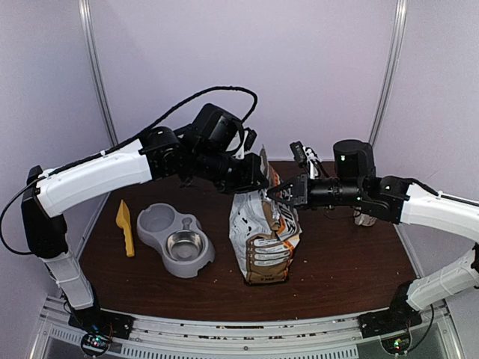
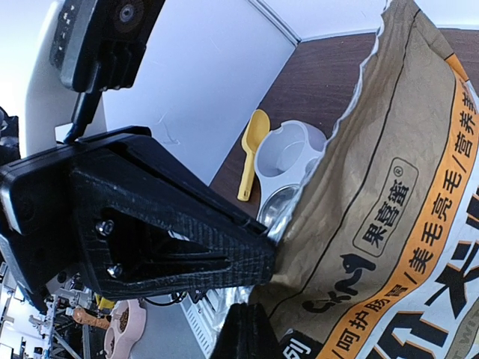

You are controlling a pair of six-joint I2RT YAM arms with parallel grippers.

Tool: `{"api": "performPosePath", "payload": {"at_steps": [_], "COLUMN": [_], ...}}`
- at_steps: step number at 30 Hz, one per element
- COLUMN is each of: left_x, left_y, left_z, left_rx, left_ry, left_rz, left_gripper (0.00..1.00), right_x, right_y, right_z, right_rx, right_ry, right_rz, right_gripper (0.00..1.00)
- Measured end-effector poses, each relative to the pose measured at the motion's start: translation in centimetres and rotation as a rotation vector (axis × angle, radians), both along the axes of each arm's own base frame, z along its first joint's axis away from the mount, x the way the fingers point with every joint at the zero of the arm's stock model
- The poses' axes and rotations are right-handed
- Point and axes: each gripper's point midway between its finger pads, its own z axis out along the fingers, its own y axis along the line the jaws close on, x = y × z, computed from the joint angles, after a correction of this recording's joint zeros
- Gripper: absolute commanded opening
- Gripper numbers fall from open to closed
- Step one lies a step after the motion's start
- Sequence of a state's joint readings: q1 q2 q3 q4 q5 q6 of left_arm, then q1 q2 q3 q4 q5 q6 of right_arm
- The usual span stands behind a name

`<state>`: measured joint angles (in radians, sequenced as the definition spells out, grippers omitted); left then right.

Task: Serve the pet food
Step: Open the seal of the pet food bag.

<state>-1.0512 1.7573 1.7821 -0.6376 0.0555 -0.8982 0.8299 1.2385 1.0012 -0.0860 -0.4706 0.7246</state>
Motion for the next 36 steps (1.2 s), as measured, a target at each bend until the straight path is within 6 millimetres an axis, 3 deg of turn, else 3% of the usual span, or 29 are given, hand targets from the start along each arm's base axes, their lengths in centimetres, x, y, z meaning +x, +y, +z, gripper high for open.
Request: {"api": "performPosePath", "payload": {"at_steps": [12, 17, 30, 33, 36], "left_x": [-0.3, -0.4, -0.4, -0.4, -0.4], "left_y": [-0.2, -0.4, -0.4, -0.4, -0.3], "left_z": [0.3, 0.6, 0.7, 0.6, 0.6], "left_rx": [-0.019, -0.031, -0.028, -0.026, -0.024], "left_ry": [-0.038, -0.049, -0.059, -0.06, -0.062], "left_rz": [-0.033, -0.04, -0.047, -0.048, -0.05], "left_gripper": [0.0, 0.0, 0.0, 0.0, 0.0], "right_x": [-0.2, -0.4, -0.3, -0.2, -0.3], "right_y": [-0.1, -0.3, -0.4, 0.0, 0.4], "right_z": [0.2, 0.7, 0.3, 0.2, 0.3], "right_rx": [-0.05, -0.096, -0.193, -0.204, -0.208], "right_ry": [-0.031, -0.058, -0.074, -0.072, -0.078], "right_rz": [-0.039, -0.061, -0.09, -0.086, -0.077], "right_gripper": [0.0, 0.07, 0.14, 0.11, 0.0]}}
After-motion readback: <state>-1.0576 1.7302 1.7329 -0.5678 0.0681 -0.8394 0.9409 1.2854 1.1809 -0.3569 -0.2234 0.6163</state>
